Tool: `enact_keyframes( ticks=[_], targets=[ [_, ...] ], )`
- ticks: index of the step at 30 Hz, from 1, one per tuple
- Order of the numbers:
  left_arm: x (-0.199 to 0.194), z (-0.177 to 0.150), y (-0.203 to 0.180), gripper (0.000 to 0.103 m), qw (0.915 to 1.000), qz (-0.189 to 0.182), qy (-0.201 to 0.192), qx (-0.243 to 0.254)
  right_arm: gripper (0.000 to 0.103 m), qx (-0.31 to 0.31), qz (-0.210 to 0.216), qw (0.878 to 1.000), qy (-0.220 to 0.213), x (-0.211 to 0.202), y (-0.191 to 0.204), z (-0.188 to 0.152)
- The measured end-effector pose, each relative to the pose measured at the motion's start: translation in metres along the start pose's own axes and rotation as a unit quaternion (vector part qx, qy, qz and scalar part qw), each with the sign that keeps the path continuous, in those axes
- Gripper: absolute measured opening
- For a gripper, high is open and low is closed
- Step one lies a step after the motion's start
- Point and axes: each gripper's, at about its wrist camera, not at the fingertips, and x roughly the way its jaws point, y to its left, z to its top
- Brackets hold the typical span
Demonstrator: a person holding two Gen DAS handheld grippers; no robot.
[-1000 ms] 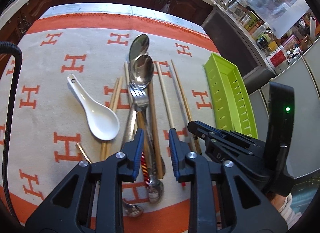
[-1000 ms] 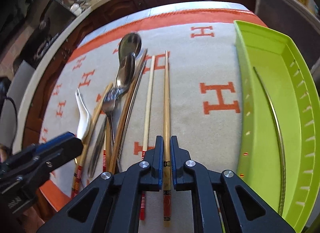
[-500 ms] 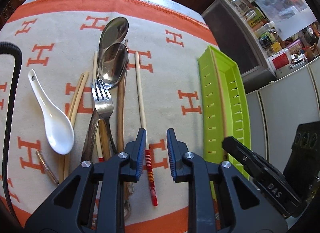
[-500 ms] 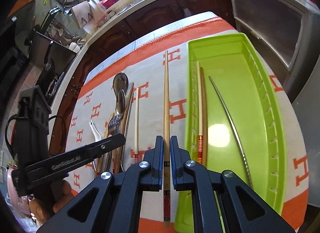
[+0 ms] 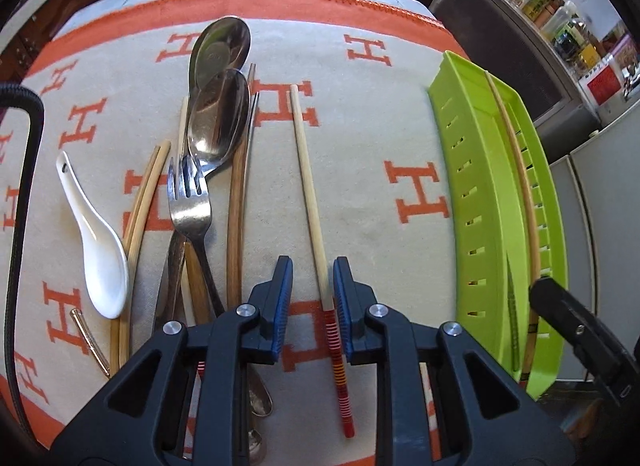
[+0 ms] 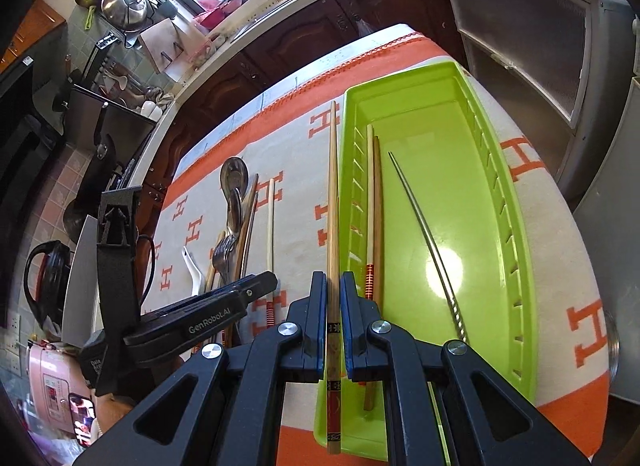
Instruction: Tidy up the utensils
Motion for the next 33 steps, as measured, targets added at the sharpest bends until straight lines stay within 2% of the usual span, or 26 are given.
enact_keyframes(
  ticks=[1,5,8,11,17,22,23,24,25,27,33],
  targets=[
    [0.0,-0.001,-0.003,0.006,0.9999,0.013,-0.007,0.006,0.006,0.002,0.001,1.0,0.0,0.0,-0.001,-0.001],
    [0.0,-0.002,-0.009,0.003,0.9995,0.023,-0.019,0.012,0.006,0.009,0.003,1.0,-0.002,-0.002,-0.005,-0.003],
    [-0.006,-0.004,-0.012,0.003,0.9998,0.005,-0.016,0.008,0.006,0.016,0.001,1.0,-0.006,-0.008,-0.013,-0.005],
    [-0.027,-0.005,-0.02,0.003,0.9993,-0.014,-0.03,0.016,0.006,0.024,-0.006,1.0,-0.014,-0.014,-0.021,-0.005],
    [-0.074,0.007,-0.051,0.003,0.9948,-0.077,-0.054,0.038,0.007,0.03,-0.029,0.999,-0.026,-0.021,-0.035,0.002],
    [-0.09,0.02,-0.081,0.003,0.9904,-0.116,-0.049,0.056,0.008,0.019,-0.053,0.998,-0.036,-0.024,-0.039,0.015],
    [-0.091,0.021,-0.087,0.003,0.99,-0.12,-0.046,0.059,0.01,0.02,-0.057,0.997,-0.039,-0.025,-0.041,0.018],
    [-0.088,0.023,-0.093,0.003,0.9897,-0.123,-0.04,0.06,0.017,0.024,-0.061,0.997,-0.043,-0.027,-0.042,0.02],
    [-0.086,0.023,-0.098,0.003,0.9895,-0.126,-0.036,0.062,0.03,0.028,-0.063,0.997,-0.047,-0.028,-0.042,0.021],
    [-0.08,0.024,-0.108,0.003,0.9894,-0.126,-0.029,0.066,0.042,0.037,-0.064,0.995,-0.065,-0.036,-0.046,0.022],
    [-0.054,0.026,-0.116,0.003,0.9903,-0.124,-0.004,0.063,0.043,0.046,-0.064,0.993,-0.087,-0.054,-0.05,0.02]
  ],
)
